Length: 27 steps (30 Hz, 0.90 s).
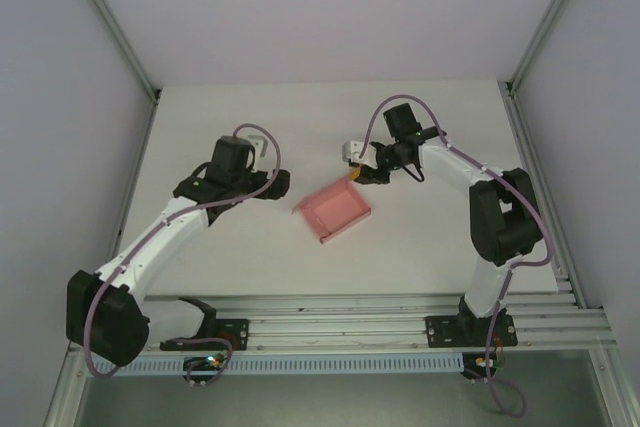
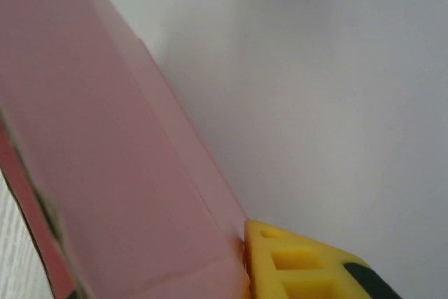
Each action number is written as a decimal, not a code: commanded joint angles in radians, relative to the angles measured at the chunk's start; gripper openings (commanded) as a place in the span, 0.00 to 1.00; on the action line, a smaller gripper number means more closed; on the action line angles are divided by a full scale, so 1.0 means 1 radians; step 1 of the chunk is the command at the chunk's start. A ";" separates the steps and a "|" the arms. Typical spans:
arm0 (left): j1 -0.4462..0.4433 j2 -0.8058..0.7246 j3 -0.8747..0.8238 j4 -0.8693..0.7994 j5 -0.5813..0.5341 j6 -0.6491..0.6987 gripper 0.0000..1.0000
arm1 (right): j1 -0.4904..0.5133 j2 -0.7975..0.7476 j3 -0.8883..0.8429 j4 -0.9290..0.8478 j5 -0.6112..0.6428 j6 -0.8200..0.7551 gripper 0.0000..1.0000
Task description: Assemble paper box
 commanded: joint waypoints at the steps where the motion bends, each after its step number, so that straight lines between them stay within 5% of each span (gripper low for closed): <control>1: 0.007 -0.048 0.024 -0.008 -0.005 0.035 1.00 | -0.001 -0.052 -0.031 -0.043 0.015 0.011 0.12; 6: 0.014 -0.073 0.024 -0.005 0.034 0.089 1.00 | 0.001 -0.109 -0.042 -0.120 0.020 0.062 0.03; 18: 0.130 -0.086 -0.067 0.100 0.538 0.346 1.00 | 0.025 -0.169 -0.108 -0.102 0.077 0.235 0.00; 27: 0.128 0.184 0.109 -0.013 0.621 0.530 0.73 | 0.034 -0.142 -0.041 -0.156 0.087 0.239 0.00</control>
